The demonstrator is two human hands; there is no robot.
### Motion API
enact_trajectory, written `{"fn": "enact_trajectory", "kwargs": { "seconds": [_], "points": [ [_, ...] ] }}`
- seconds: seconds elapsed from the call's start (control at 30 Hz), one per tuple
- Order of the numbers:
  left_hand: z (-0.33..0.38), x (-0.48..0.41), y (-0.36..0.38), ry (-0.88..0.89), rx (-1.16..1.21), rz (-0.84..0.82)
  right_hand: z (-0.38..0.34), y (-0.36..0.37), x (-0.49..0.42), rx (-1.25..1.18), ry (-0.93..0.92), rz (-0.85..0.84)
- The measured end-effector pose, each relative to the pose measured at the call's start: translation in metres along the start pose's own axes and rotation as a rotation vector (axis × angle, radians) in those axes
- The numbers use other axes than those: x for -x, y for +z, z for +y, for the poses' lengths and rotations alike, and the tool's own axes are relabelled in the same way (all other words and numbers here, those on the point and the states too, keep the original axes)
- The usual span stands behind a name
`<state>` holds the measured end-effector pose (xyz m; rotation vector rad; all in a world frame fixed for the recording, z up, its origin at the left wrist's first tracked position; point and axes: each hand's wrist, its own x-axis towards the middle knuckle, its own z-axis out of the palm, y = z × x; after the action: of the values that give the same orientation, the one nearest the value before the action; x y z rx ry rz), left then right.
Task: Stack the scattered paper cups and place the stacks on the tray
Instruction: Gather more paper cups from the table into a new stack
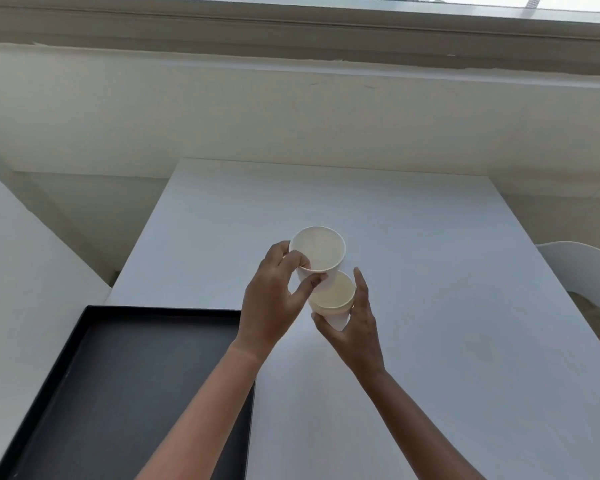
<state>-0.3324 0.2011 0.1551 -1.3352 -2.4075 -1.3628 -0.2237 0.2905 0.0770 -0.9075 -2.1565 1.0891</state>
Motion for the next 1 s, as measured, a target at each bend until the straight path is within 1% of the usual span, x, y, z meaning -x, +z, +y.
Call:
{"fn": "enact_trajectory", "kwargs": {
  "seconds": [0.13, 0.3, 0.47, 0.53, 0.6, 0.63, 0.7, 0.8, 0.87, 0.93, 1.0],
  "points": [
    [-0.003, 0.015, 0.010, 0.004, 0.008, -0.098, -0.004, 0.002, 0.000, -0.015, -0.061, 0.005],
    [-0.008, 0.032, 0.021, 0.000, 0.039, -0.160, -0.005, 0.000, 0.005, -0.070, -0.093, 0.042],
    [-0.015, 0.034, 0.025, -0.011, 0.054, -0.227, -0.005, -0.004, 0.006, -0.081, -0.101, 0.037],
    [-0.014, 0.032, 0.026, 0.024, 0.093, -0.286, -0.003, -0.006, 0.006, -0.073, -0.088, 0.045],
    [-0.014, 0.029, 0.027, 0.034, 0.180, -0.297, -0.001, -0.009, 0.005, -0.056, -0.079, 0.065],
    [-0.014, 0.026, 0.028, 0.006, 0.226, -0.272, 0.000, -0.011, 0.005, -0.040, -0.078, 0.076],
    [-0.016, 0.020, 0.035, -0.108, 0.269, -0.178, 0.004, -0.015, 0.004, -0.009, -0.066, 0.094],
    [-0.024, 0.003, 0.050, -0.293, 0.218, -0.046, 0.010, -0.021, 0.007, 0.008, -0.044, 0.112],
    [-0.031, -0.009, 0.059, -0.388, 0.154, -0.044, 0.015, -0.024, 0.010, 0.000, -0.027, 0.123],
    [-0.037, -0.019, 0.067, -0.457, 0.079, -0.096, 0.020, -0.027, 0.015, -0.003, -0.014, 0.128],
    [-0.041, -0.027, 0.075, -0.488, 0.010, -0.163, 0.024, -0.029, 0.019, 0.001, 0.000, 0.128]
  ]
}}
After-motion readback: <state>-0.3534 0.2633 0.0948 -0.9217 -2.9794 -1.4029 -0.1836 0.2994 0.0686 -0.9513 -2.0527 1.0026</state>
